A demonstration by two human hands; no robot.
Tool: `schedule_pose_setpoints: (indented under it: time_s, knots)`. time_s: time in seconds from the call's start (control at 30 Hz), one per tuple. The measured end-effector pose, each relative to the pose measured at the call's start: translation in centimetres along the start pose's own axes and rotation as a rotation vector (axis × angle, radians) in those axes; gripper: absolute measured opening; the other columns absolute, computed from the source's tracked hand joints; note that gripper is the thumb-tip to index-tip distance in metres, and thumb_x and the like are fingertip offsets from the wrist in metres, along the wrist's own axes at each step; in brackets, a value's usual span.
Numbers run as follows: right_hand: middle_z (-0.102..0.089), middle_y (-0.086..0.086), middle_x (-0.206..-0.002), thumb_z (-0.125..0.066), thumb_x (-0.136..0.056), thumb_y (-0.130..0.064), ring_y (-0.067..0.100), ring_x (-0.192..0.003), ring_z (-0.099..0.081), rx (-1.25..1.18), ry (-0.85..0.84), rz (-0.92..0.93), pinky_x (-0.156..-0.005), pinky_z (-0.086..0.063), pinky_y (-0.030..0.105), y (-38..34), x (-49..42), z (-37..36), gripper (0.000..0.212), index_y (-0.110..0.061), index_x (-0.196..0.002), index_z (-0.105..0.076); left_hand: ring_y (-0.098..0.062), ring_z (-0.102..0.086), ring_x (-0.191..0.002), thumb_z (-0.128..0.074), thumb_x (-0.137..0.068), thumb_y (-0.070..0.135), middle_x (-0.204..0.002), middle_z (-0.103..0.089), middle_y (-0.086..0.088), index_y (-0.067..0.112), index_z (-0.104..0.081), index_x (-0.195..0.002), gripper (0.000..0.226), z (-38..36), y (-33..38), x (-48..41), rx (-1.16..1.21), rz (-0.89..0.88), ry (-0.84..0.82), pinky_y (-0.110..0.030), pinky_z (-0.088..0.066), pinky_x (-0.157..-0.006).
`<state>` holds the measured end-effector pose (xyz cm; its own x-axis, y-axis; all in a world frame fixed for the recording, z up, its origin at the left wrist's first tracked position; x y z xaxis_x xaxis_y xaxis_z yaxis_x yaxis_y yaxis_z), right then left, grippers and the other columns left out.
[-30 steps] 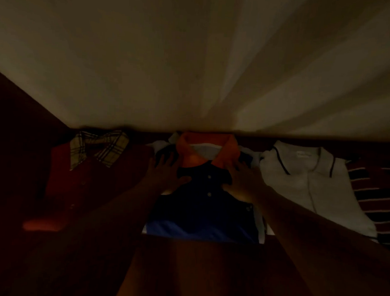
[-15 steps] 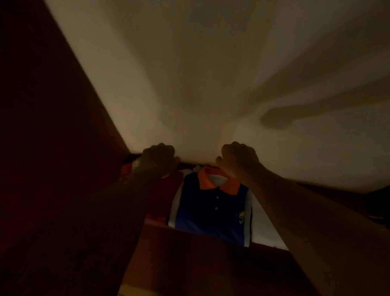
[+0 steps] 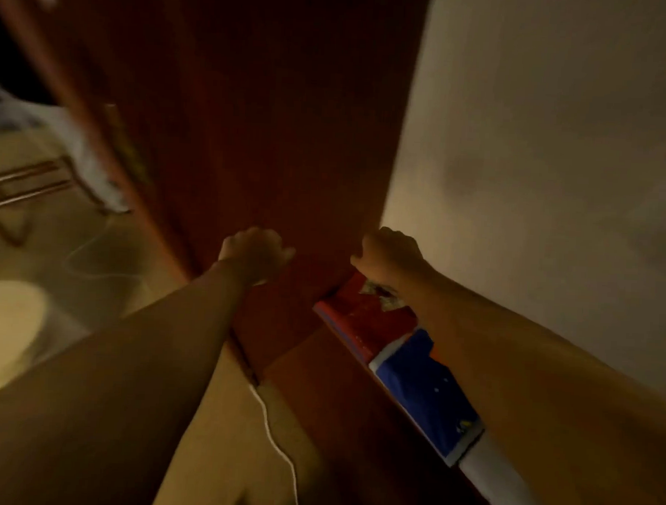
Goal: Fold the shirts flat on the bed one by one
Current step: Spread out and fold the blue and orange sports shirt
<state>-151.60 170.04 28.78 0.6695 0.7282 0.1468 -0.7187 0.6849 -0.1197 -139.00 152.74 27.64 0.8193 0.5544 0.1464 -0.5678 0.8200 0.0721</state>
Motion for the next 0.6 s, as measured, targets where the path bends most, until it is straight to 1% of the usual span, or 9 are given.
schedule_pose_setpoints:
  time_s: [0.07,0.13,0.2,0.23,0.3,0.37,0.47,0.53,0.6]
  knots:
    - [-0.052,0.004,-0.087,-0.048,-0.101,-0.04,0.025,-0.084,-0.059,-0.007,-0.02,0.106,-0.067,-0.039,0.033,-5.4,-0.1,0.7,0.033,-0.009,-0.095,-0.059,-0.029,-0.061,-0.105,-0.037,-0.103,0.049,-0.124,-0.062,-0.01,0.014,-0.061,-0.122,0.046,1.0,-5.0,3.5,-0.016,0.112,-0.023,-0.04,-0.051,-0.085]
    - [-0.053,0.0,-0.074,-0.048,-0.101,-0.041,0.019,-0.07,-0.058,0.035,0.009,0.203,-0.059,-0.039,0.029,-11.0,-0.1,1.0,0.038,-0.013,-0.076,-0.052,-0.036,-0.061,-0.11,-0.039,-0.101,0.053,-0.121,-0.063,-0.014,0.014,-0.065,-0.115,0.049,1.6,-10.2,7.3,0.008,0.227,-0.021,-0.042,-0.05,-0.088]
    - [-0.051,0.0,-0.073,-0.048,-0.1,-0.042,0.02,-0.073,-0.058,0.057,0.014,0.312,-0.062,-0.039,0.03,-17.0,0.2,1.0,0.039,-0.017,-0.07,-0.046,-0.038,-0.06,-0.111,-0.042,-0.098,0.056,-0.122,-0.063,-0.017,0.015,-0.067,-0.112,0.05,1.9,-15.3,11.3,0.032,0.333,-0.001,-0.041,-0.048,-0.085]
    - [-0.053,0.001,-0.078,-0.049,-0.1,-0.043,0.024,-0.08,-0.059,0.065,-0.005,0.367,-0.066,-0.041,0.033,-20.0,0.5,0.8,0.038,-0.015,-0.073,-0.047,-0.038,-0.061,-0.111,-0.043,-0.097,0.056,-0.122,-0.064,-0.017,0.016,-0.068,-0.112,0.049,1.9,-17.7,13.5,0.043,0.395,0.01,-0.04,-0.046,-0.082]
    - [-0.058,0.007,-0.096,-0.049,-0.098,-0.045,0.029,-0.095,-0.061,0.096,-0.034,0.479,-0.073,-0.043,0.037,-26.3,1.4,0.1,0.031,-0.015,-0.09,-0.056,-0.038,-0.061,-0.107,-0.042,-0.096,0.055,-0.12,-0.064,-0.016,0.017,-0.068,-0.113,0.049,1.6,-22.6,18.4,0.07,0.523,0.024,-0.038,-0.042,-0.075]
    - [-0.061,0.009,-0.108,-0.05,-0.097,-0.046,0.031,-0.101,-0.061,0.123,-0.045,0.589,-0.075,-0.042,0.037,-32.4,2.7,-0.7,0.036,-0.014,-0.106,-0.062,-0.037,-0.06,-0.105,-0.04,-0.097,0.056,-0.118,-0.065,-0.016,0.017,-0.068,-0.112,0.05,1.1,-27.1,23.7,0.084,0.648,0.024,-0.037,-0.04,-0.074]
    - [-0.058,0.006,-0.098,-0.05,-0.097,-0.046,0.027,-0.09,-0.056,0.156,-0.082,0.759,-0.072,-0.04,0.035,-40.9,5.4,-2.2,0.036,-0.014,-0.106,-0.063,-0.035,-0.061,-0.104,-0.041,-0.099,0.056,-0.115,-0.066,-0.014,0.015,-0.067,-0.106,0.049,0.1,-33.1,32.1,0.116,0.827,-0.003,-0.04,-0.049,-0.083]
    - [-0.054,0.003,-0.086,-0.05,-0.098,-0.046,0.024,-0.086,-0.055,0.179,-0.105,0.846,-0.071,-0.041,0.035,-46.2,7.2,-3.2,0.032,-0.016,-0.099,-0.061,-0.034,-0.061,-0.107,-0.041,-0.099,0.056,-0.117,-0.065,-0.012,0.015,-0.067,-0.11,0.049,-0.4,-36.4,37.3,0.134,0.934,0.004,-0.04,-0.047,-0.085]
    - [-0.051,0.002,-0.082,-0.05,-0.098,-0.046,0.024,-0.088,-0.057,0.19,-0.102,0.906,-0.07,-0.042,0.035,-50.9,9.0,-4.1,0.032,-0.016,-0.1,-0.061,-0.034,-0.061,-0.108,-0.042,-0.099,0.055,-0.117,-0.065,-0.012,0.015,-0.068,-0.108,0.048,-0.8,-39.2,42.1,0.161,1.029,0.027,-0.038,-0.043,-0.082]
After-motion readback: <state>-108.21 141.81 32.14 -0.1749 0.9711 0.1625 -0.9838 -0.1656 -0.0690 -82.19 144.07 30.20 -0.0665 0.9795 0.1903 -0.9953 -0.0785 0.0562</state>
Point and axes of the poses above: each hand's wrist, its own x-axis away from the middle knuckle, its own z-axis out of the back of the hand, y = z × x, the point moved 3 cm from there along -x, towards the middle knuckle
